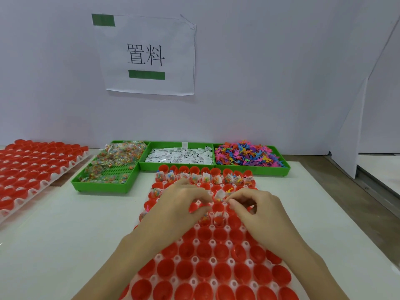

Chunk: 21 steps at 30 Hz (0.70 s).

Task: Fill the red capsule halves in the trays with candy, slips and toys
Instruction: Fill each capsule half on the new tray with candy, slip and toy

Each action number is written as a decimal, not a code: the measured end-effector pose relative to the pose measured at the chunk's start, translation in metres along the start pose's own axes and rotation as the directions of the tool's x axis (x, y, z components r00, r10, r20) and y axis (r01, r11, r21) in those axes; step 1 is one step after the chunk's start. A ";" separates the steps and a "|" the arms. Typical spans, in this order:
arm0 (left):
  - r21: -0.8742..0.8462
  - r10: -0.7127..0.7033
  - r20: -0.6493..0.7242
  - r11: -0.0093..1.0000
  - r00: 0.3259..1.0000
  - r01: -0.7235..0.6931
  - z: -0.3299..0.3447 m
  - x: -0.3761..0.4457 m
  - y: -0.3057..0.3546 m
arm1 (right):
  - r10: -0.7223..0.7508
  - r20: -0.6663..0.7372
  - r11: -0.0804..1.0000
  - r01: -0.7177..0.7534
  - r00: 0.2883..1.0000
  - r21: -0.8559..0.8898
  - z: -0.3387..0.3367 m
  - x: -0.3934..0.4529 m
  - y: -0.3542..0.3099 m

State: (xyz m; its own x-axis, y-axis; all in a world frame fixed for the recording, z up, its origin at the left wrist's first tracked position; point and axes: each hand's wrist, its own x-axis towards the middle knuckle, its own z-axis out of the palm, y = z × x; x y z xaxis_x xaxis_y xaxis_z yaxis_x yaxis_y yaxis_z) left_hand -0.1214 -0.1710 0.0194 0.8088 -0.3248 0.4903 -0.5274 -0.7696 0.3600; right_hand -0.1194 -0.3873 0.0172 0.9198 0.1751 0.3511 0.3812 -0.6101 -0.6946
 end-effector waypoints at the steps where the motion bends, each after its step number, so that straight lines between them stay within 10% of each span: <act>1: -0.028 -0.016 -0.026 0.999 1.000 0.016 -0.004 0.001 0.000 | -0.001 -0.009 1.000 0.001 1.000 0.006 0.000 0.000 0.000; 7: -0.268 -0.303 -0.157 0.929 0.940 0.255 -0.036 0.017 -0.041 | -0.002 -0.064 0.998 0.006 0.998 0.065 -0.002 0.000 0.000; 13: 0.062 -0.553 -0.208 0.816 0.807 0.575 -0.067 0.035 -0.142 | -0.006 -0.077 0.996 0.013 0.997 0.083 -0.002 0.000 -0.004; 21: 0.419 -0.519 0.171 0.808 0.838 0.415 -0.076 0.022 -0.197 | -0.025 -0.047 0.996 0.029 0.999 0.090 0.000 -0.001 -0.006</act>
State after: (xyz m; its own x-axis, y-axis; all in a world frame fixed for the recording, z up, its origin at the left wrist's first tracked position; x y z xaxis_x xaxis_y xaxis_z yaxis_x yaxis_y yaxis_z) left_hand -0.0197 0.0152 0.0201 0.9955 0.0333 0.0885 0.0186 -0.9866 0.1620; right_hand -0.1223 -0.3837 0.0207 0.9048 0.1537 0.3970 0.4143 -0.5327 -0.7379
